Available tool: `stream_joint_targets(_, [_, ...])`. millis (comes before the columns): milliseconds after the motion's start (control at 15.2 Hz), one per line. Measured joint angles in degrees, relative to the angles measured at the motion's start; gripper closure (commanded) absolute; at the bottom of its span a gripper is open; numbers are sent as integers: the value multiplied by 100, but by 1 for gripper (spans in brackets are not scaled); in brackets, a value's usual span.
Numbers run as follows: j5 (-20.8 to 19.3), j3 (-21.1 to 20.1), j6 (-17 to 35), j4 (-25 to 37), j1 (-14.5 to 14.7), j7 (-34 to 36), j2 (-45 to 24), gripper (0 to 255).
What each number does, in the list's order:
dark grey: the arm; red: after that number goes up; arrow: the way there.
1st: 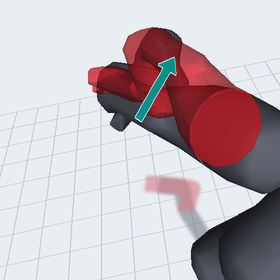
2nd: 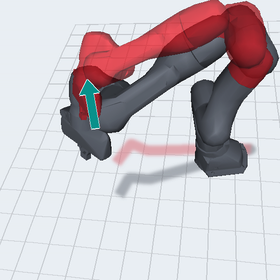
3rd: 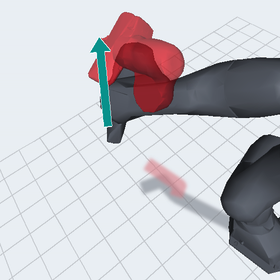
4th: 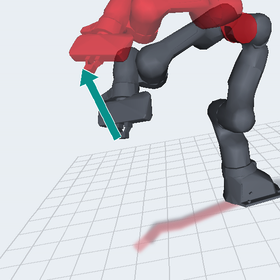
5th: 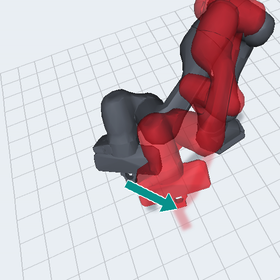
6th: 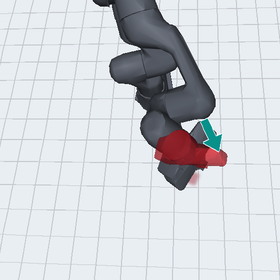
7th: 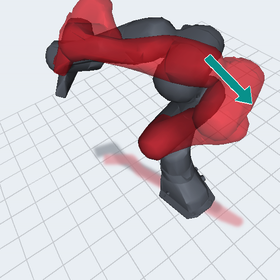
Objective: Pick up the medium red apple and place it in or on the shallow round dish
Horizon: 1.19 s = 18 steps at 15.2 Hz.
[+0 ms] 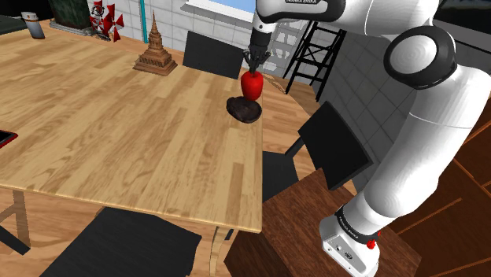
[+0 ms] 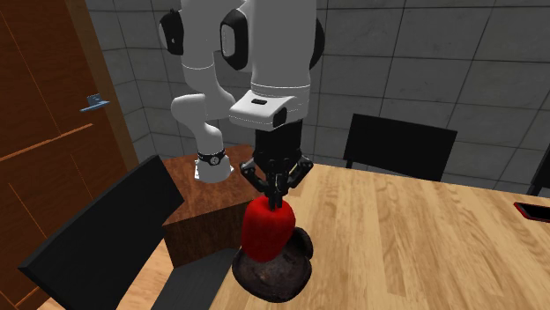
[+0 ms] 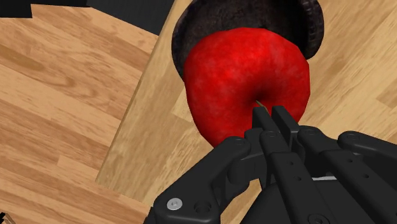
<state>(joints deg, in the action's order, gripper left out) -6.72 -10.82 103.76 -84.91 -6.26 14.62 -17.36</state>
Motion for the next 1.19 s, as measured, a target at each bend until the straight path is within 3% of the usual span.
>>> stream_joint_targets(198, [0,0,3,-4,0,0,1,255])
stream_joint_targets(264, [0,0,4,-4,0,1,1,0])
stream_joint_targets(660, [0,0,4,-4,0,1,2,0])
stream_joint_targets(924, [0,-19,-570,594,48,0,-13,0])
stream_joint_targets(1188, [2,-19,-726,761,50,-19,-30,0])
